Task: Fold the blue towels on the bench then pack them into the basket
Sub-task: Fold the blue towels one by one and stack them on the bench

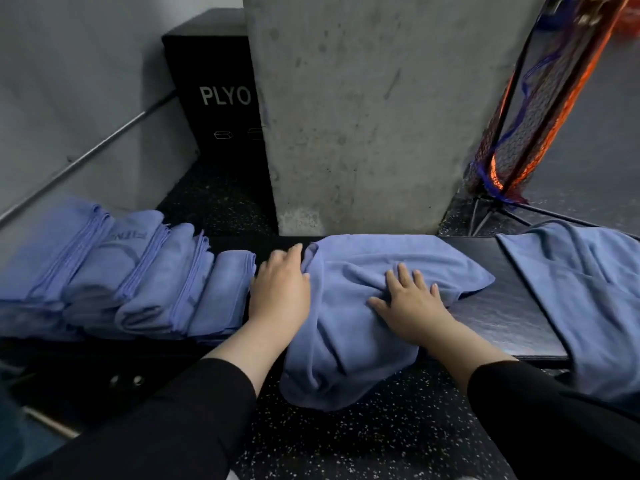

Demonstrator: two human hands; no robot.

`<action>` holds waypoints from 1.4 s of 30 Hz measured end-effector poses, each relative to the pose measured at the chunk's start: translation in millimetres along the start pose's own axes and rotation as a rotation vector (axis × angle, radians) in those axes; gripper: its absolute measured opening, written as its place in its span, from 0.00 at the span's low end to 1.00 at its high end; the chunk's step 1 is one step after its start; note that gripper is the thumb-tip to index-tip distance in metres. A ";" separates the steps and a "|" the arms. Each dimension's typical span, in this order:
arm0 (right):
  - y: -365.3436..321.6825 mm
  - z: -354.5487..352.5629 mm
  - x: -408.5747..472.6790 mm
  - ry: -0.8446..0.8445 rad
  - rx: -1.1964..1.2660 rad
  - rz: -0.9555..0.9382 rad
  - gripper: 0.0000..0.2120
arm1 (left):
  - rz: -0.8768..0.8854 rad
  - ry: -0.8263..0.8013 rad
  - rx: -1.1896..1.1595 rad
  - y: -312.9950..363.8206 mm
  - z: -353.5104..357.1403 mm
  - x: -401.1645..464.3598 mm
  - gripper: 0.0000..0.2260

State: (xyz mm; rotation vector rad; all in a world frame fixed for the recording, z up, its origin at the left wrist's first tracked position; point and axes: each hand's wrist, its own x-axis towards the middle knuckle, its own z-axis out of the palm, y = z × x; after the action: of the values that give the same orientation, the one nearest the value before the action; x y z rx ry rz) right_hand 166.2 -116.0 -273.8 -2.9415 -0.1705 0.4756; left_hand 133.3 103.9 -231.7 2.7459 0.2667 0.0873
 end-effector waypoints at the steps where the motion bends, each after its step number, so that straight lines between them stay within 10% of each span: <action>1: 3.0 1.6 5.5 0.020 -0.004 -0.006 0.37 | 0.079 0.039 0.035 -0.7 1.4 -1.3 0.21; 5: 13.2 6.3 26.8 0.100 -0.027 -0.041 0.35 | 0.429 -0.141 0.188 -2.1 16.8 -7.4 0.18; 11: 29.8 1.4 48.0 0.160 -0.042 -0.123 0.31 | 0.396 -0.451 0.263 -16.5 36.4 -13.1 0.29; 19: 1.3 -11.8 10.1 0.405 0.038 -0.127 0.27 | 0.273 -0.458 0.216 5.3 49.6 7.0 0.28; 29: -5.2 32.1 -15.8 0.140 -0.118 -0.083 0.46 | 0.224 -0.423 0.183 11.2 59.2 23.6 0.26; 42: 37.6 -2.4 47.7 0.199 -0.008 -0.053 0.28 | 0.528 -0.444 0.112 -25.5 39.6 1.5 0.29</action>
State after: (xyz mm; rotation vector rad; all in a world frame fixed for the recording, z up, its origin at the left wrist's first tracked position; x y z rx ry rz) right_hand 215.2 -146.7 -292.4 -2.9593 -0.2256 0.1728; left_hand 134.3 113.0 -278.0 2.7767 -0.5883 -0.4037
